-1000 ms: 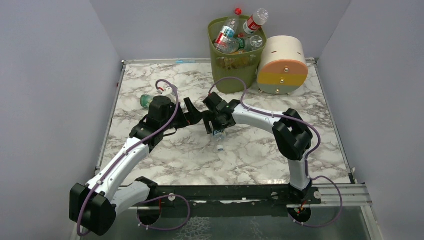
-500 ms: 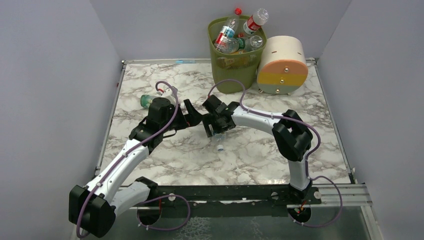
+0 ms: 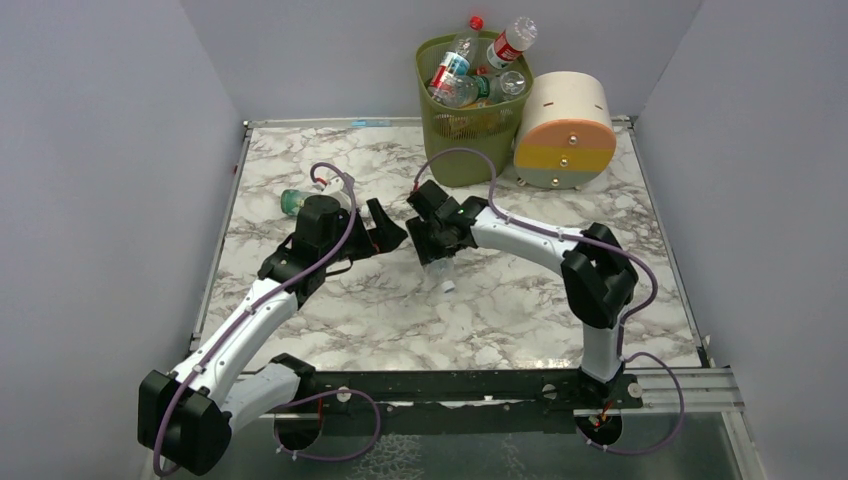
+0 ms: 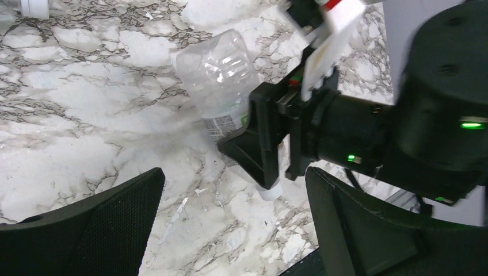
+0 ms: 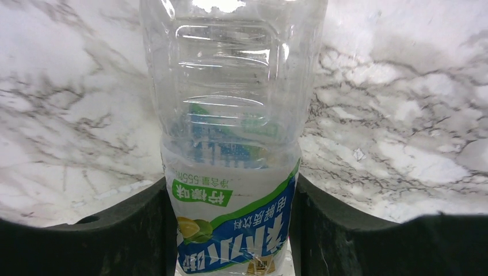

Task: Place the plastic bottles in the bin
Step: Pick up the plastic bottle at the center of the board.

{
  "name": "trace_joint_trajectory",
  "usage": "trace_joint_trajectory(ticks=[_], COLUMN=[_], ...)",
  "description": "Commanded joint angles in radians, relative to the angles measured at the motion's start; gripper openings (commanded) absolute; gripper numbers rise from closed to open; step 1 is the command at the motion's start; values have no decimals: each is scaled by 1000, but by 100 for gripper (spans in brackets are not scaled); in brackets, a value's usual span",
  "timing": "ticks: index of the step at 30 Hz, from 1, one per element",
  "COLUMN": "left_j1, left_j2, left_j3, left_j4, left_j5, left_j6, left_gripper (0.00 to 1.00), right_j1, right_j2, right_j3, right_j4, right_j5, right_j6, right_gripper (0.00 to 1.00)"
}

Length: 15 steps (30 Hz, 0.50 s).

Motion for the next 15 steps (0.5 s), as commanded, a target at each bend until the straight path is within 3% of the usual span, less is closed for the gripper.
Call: trace_joint_trajectory(ticks=[1,9,15], left_j1=[7,12,12], left_j2=[-8,0,4], left_j3=[-9,-1,0], left_j4=[30,35,36], left_j5=[19,28,35], left_j6=[-5,-5,-7], left_gripper=[99,99,99], right_j1=[6,-72,-186], right_j2=[-109,-194,-142], right_j3=[106,356,605], right_j4=[-1,28,75], right_j5=[44,19,-50], right_j6=[-73,-148,-175], right_gripper=[53,53,53])
